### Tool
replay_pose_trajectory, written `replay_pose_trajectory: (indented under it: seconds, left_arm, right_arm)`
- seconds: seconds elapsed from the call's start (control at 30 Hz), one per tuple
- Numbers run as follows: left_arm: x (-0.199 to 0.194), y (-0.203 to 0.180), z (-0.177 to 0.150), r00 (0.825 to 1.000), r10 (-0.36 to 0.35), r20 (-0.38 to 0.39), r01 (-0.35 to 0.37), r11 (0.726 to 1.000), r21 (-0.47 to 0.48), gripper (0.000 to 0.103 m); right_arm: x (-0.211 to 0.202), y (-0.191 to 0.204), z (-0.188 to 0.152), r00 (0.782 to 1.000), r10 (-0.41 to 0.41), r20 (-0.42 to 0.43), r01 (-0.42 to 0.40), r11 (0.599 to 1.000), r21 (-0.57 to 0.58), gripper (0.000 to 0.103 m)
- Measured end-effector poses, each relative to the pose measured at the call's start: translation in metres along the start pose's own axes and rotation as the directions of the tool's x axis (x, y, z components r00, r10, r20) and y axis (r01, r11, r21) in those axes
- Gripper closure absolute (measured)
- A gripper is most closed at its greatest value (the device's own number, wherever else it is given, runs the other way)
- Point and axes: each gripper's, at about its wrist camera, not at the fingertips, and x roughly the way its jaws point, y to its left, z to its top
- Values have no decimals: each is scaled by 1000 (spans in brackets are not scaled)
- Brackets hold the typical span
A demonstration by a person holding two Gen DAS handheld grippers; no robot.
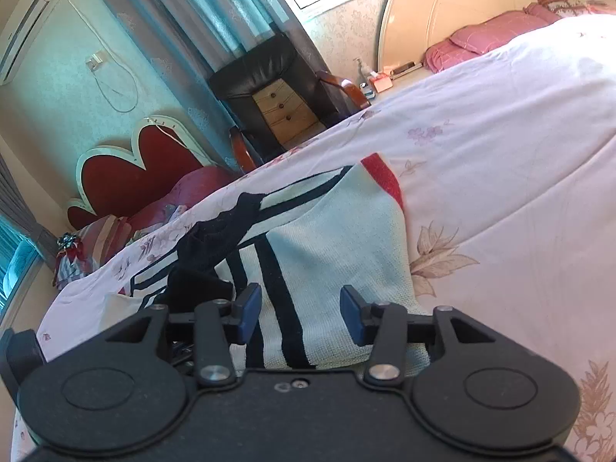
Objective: Fold small clothes
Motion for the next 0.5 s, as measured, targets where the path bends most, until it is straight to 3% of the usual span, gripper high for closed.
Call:
replay_pose_trajectory:
  seconds: [0.03,0.17,0.27,0.4,0.5]
  left_arm:
    - [-11,1,-2,1000,4,29,-4,1000,-3,40]
    - [-69,38,-31,996,66,64,-61,996,-71,40]
    - [-100,87,-65,976,215,46,-207,970,-128,40]
    - [-111,149,-93,942,336,-19,-333,922,-197,40]
    - [-101,172,-96,943,332,-14,-328,923,-201,40]
  right_arm:
    - [1,1,-1,1000,10,-7,-10,1000,0,58]
    - [14,16,-2,997,60,-42,-61,998,-27,53]
    - [26,33,-5,992,101,-77,-106,993,-57,46]
    - [43,43,-10,995,-9,-99,0,996,-86,46]
    - [53,34,-15,992,-36,-119,32,999,-36,48]
